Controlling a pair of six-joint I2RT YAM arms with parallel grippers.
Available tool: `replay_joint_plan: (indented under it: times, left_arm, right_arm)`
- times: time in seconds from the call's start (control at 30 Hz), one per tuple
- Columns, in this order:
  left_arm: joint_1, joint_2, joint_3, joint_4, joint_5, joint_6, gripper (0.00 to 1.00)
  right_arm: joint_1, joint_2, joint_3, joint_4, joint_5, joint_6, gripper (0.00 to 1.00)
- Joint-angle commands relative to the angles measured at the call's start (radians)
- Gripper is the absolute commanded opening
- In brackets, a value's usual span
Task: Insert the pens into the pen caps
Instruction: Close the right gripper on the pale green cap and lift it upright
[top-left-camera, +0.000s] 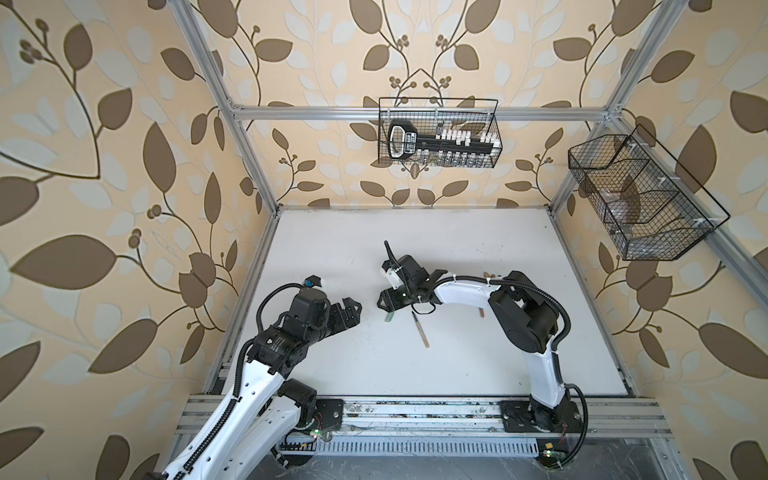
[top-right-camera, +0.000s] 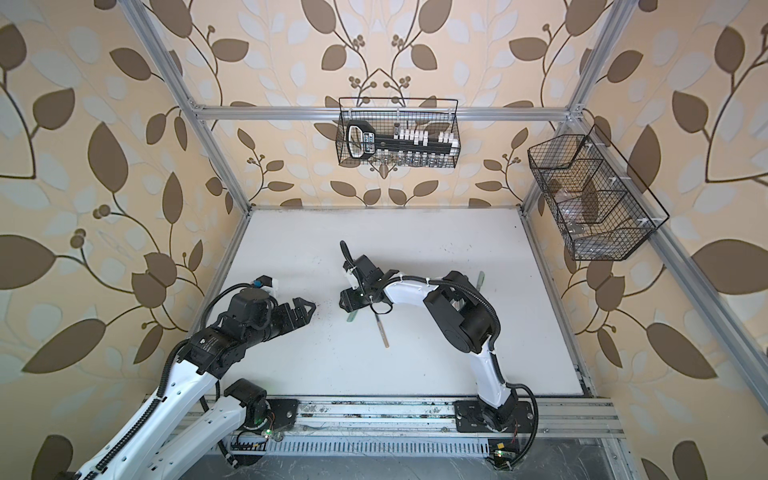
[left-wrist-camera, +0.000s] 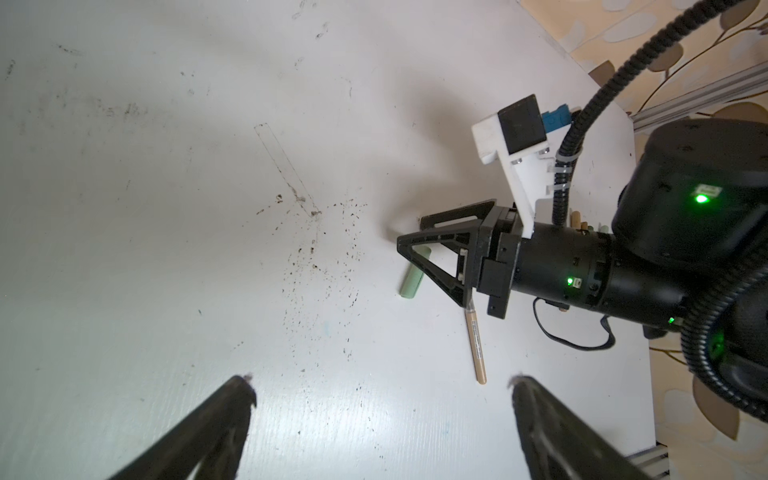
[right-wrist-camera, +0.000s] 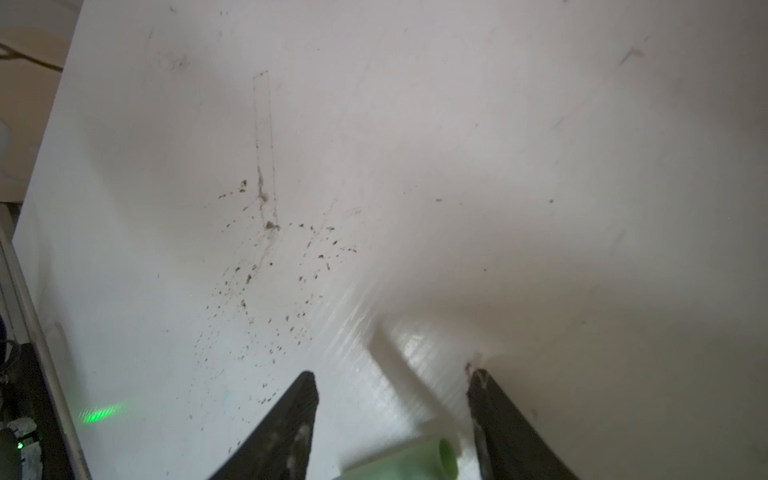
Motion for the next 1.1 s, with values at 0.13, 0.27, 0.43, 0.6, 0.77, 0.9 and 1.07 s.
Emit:
replay_joint_plan:
  times: [0.13, 0.27, 0.43, 0.6, 0.77, 0.9, 1.07]
  left_arm:
    - [0.011, 0.011, 0.029, 0.003, -0.009, 0.015, 0.99]
    - [0.012, 0.014, 0.021, 0.018, -0.004, 0.009, 0.99]
    - [0.012, 0.021, 0.016, 0.032, 0.008, 0.002, 0.99]
    - [0.012, 0.019, 0.015, 0.029, 0.011, -0.001, 0.99]
    - [0.012, 0.008, 0.01, 0.025, 0.009, -0.001, 0.99]
    - [0.012, 0.007, 0.003, 0.03, 0.012, -0.006, 0.99]
    - [0.012, 0.009, -0.006, 0.042, 0.018, -0.012, 0.99]
  right_arm:
    - [0.086, -0.036, -0.12, -0.056, 0.006, 0.0, 0.6]
    - [0.141, -0.079, -0.186, -0.065, 0.047, 0.013, 0.6]
    - [0.196, -0.092, -0.193, -0.131, 0.109, -0.008, 0.58]
    - [0.22, -0.094, -0.188, -0.173, 0.131, -0.029, 0.49]
    - [0.232, -0.107, -0.212, -0.199, 0.142, -0.044, 0.42]
    - [0.237, -0.121, -0.238, -0.212, 0.15, -0.049, 0.37]
    - [0.252, -0.129, -0.241, -0.234, 0.173, -0.053, 0.24]
